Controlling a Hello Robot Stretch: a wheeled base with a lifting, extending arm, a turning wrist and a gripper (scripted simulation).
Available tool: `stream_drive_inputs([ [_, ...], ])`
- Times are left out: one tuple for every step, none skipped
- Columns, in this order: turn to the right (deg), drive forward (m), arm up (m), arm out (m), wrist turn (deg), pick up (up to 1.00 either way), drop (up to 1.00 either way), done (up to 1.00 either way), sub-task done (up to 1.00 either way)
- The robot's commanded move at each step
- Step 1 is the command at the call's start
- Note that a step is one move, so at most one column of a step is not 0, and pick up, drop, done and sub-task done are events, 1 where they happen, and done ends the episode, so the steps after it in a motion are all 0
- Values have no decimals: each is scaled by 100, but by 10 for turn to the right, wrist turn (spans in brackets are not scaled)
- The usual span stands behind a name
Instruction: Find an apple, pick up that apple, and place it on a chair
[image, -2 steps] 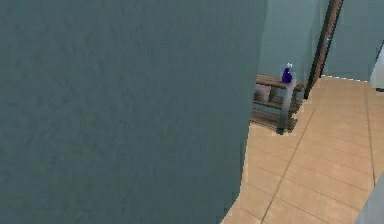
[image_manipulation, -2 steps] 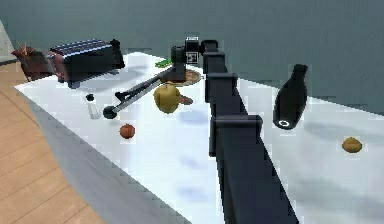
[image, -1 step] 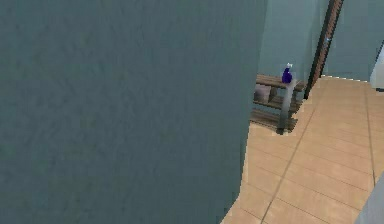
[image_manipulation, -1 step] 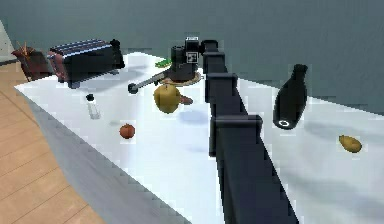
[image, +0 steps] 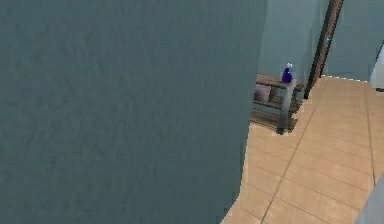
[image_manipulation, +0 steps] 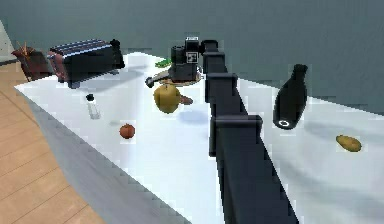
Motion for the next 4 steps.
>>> stream_drive_inputs([
  [0,0,-8,0,0,0,0,0,0],
  [0,0,0,0,0,100,0,0,0],
  [0,0,8,0,0,0,0,0,0],
  [0,0,0,0,-450,0,0,0,0],
])
